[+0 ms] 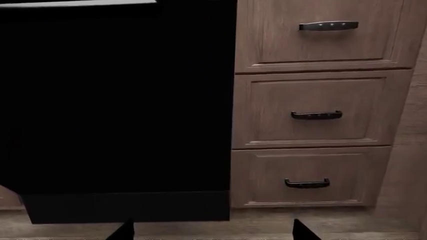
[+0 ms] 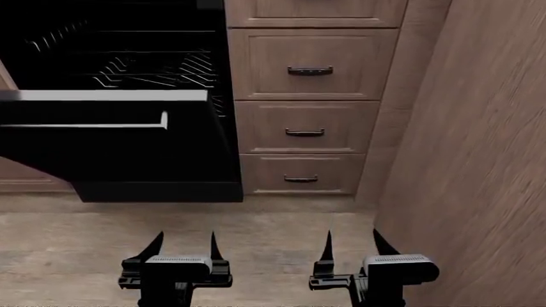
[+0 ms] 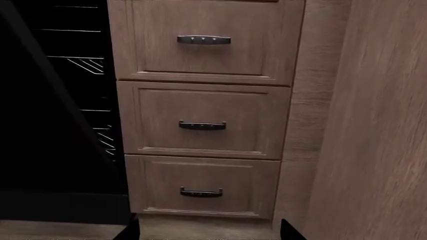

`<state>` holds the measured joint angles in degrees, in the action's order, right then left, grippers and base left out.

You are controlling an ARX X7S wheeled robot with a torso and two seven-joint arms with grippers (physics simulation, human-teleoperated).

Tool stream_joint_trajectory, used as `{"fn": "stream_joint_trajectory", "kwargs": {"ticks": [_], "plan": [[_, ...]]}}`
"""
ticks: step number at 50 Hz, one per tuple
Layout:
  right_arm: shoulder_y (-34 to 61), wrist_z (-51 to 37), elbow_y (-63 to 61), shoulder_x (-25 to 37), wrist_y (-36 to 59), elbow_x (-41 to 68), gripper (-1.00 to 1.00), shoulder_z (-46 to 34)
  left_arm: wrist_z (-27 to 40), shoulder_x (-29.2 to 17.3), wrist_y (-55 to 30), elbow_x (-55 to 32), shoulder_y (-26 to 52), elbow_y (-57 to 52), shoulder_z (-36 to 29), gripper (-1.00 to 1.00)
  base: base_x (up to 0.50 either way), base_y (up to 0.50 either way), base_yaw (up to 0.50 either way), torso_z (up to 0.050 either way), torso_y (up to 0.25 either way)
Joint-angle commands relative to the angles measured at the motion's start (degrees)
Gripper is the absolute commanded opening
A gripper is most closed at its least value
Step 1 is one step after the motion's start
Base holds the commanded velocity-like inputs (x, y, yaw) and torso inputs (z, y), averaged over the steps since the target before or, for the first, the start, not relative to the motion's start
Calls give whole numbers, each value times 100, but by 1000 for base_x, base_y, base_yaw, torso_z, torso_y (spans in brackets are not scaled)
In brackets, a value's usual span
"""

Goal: Close the dishwasher door

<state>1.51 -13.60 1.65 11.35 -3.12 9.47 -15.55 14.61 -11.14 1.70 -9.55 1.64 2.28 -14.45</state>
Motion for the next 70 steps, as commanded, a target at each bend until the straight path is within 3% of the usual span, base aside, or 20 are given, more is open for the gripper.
{"fn": "stream_joint_trajectory", "kwargs": {"ticks": [1, 70], "plan": [[7, -37, 3, 21, -9, 11, 100, -33, 31, -25, -4, -22, 8, -5, -32, 100, 0, 0, 0, -50, 0], [80, -182, 84, 121, -44, 91, 100, -253, 180, -144, 44, -143, 54, 40, -206, 100, 0, 0, 0, -50, 0]]}}
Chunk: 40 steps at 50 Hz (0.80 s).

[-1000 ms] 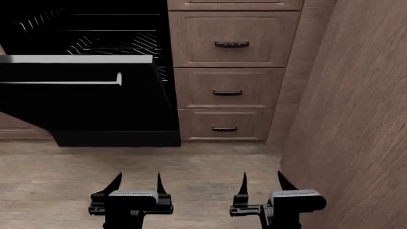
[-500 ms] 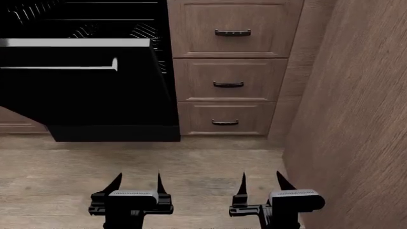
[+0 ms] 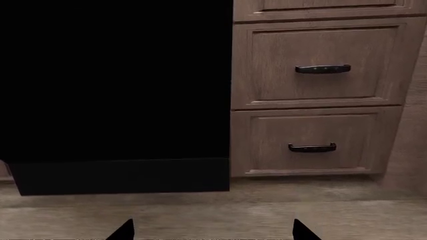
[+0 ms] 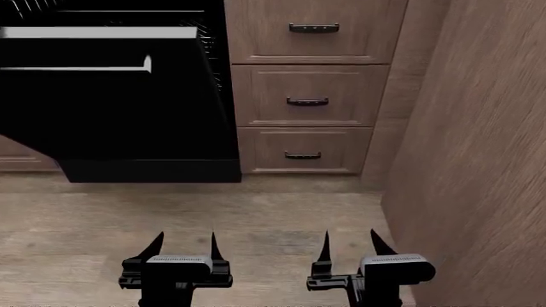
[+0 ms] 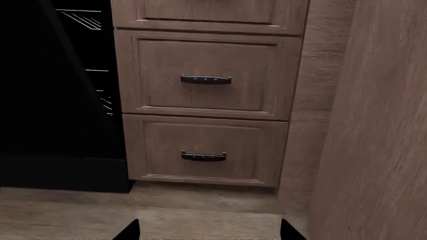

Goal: Close the dishwasher door

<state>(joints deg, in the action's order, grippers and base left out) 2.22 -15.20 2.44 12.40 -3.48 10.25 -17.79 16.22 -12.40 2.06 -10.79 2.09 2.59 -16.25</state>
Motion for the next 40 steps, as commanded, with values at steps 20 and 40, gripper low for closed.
{"fn": "stream_joint_trajectory", "kwargs": {"ticks": [20, 40], "plan": [[19, -50, 4, 57, -13, 54, 100, -72, 57, -58, -13, -73, 15, -23, -60, 100, 0, 0, 0, -50, 0], [37, -82, 40, 85, -36, 77, 100, -121, 95, -83, 3, -106, 33, -2, -100, 100, 0, 0, 0, -50, 0]]}}
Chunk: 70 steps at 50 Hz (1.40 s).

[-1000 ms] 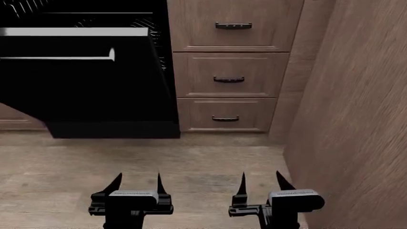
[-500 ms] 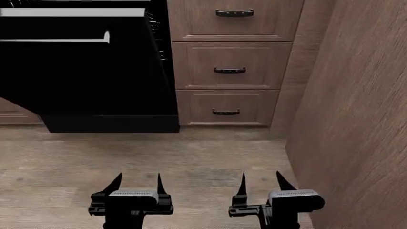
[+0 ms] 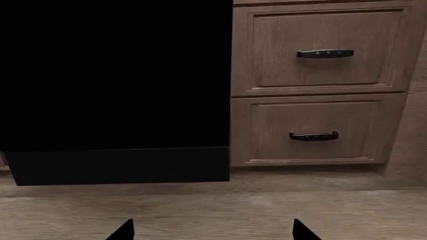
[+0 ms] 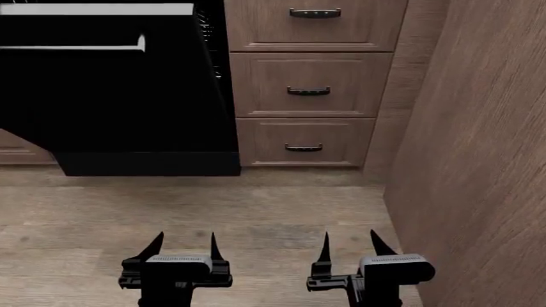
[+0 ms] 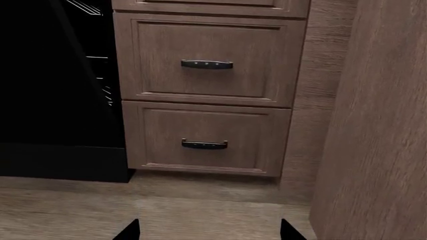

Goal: Close the dishwasher door

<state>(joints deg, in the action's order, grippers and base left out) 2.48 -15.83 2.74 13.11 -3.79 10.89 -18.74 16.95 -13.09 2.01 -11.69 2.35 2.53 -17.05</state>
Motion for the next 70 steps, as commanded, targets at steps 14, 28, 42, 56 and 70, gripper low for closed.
{"fn": "stream_joint_trajectory", "kwargs": {"ticks": [14, 28, 42, 56, 70], "plan": [[35, -52, 26, 23, -3, 16, 100, -68, 52, -23, 102, -23, 18, 65, -37, 100, 0, 0, 0, -39, 0], [42, -130, 5, 45, -3, 5, 100, -86, 101, -47, 71, -12, 16, 40, -81, 100, 0, 0, 0, 0, 0], [57, -248, 18, 73, -29, -134, 100, -153, 106, -63, 99, -77, 33, 58, -85, 100, 0, 163, 0, 0, 0], [54, -267, 26, 105, -39, -102, 100, -180, 135, -90, 110, -90, 40, 57, -119, 100, 0, 348, 0, 0, 0], [75, -284, 47, 123, -44, -76, 100, -213, 154, -114, 132, -93, 50, 70, -164, 100, 0, 349, 0, 0, 0]]}}
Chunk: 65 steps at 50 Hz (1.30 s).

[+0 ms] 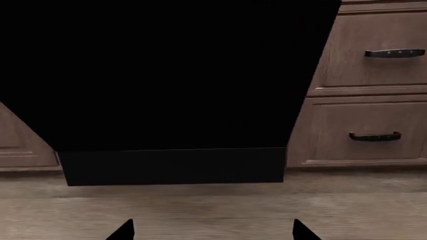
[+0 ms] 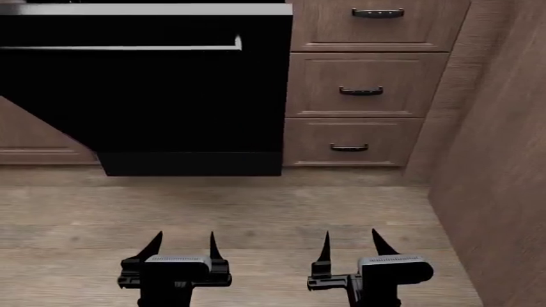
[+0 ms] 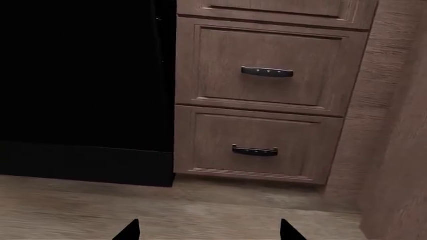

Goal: Close the dishwasher door

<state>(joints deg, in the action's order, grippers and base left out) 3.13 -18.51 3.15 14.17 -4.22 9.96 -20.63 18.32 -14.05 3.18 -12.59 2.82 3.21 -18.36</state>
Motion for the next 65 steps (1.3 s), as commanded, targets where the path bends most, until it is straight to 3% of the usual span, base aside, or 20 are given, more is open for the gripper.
{"fn": "stream_joint_trajectory", "kwargs": {"ticks": [1, 51, 65], "plan": [[9, -18, 3, 19, -2, 20, 100, -26, 19, -19, 16, -4, 2, 1, -35, 100, 0, 348, 0, 0, 0], [38, -72, 13, 81, -35, 126, 100, -122, 110, -97, 74, -36, 8, -14, -157, 100, 0, 348, 0, 0, 0], [42, 10, 12, 99, -71, 259, 100, -148, 125, -115, 72, -53, 19, -10, -180, 100, 0, 0, 0, 0, 0]]}}
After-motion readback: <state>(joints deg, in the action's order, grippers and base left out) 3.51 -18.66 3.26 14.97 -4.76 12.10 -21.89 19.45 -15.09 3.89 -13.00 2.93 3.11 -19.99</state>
